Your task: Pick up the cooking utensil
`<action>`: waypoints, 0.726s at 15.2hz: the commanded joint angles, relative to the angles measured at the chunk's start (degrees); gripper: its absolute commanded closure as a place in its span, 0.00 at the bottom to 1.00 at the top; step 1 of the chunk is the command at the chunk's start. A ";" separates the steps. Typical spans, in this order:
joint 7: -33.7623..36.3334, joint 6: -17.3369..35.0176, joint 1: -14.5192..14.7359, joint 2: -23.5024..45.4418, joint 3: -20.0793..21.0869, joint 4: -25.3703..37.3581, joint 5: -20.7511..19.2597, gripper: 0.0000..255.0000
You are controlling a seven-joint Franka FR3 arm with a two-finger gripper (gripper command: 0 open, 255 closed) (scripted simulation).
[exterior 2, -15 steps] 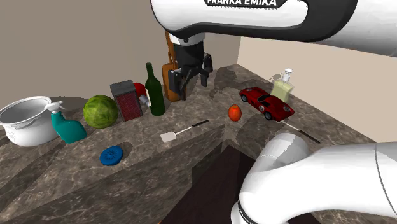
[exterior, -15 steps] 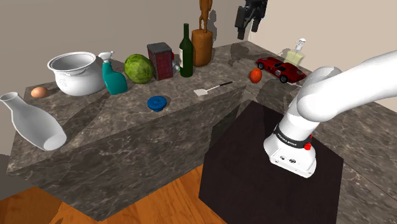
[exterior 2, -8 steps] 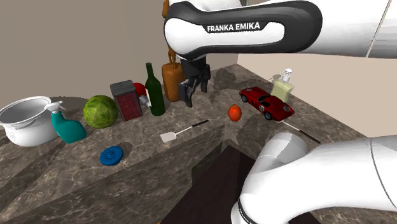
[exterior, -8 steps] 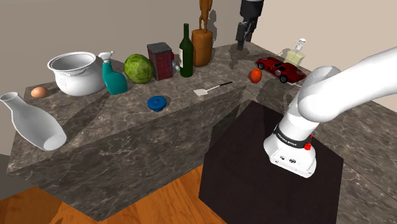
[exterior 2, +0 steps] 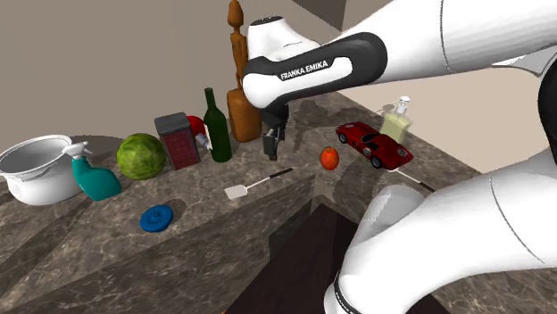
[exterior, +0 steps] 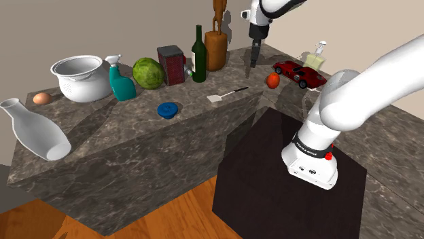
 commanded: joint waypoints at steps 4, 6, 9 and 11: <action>-13.99 10.37 3.20 9.88 -6.51 0.17 -0.68 0.00; -19.97 14.46 4.74 14.68 -8.93 0.95 0.28 0.00; -29.81 20.34 7.20 22.51 -12.06 2.70 3.54 0.00; -37.13 23.92 8.55 28.10 -13.41 4.23 7.15 0.00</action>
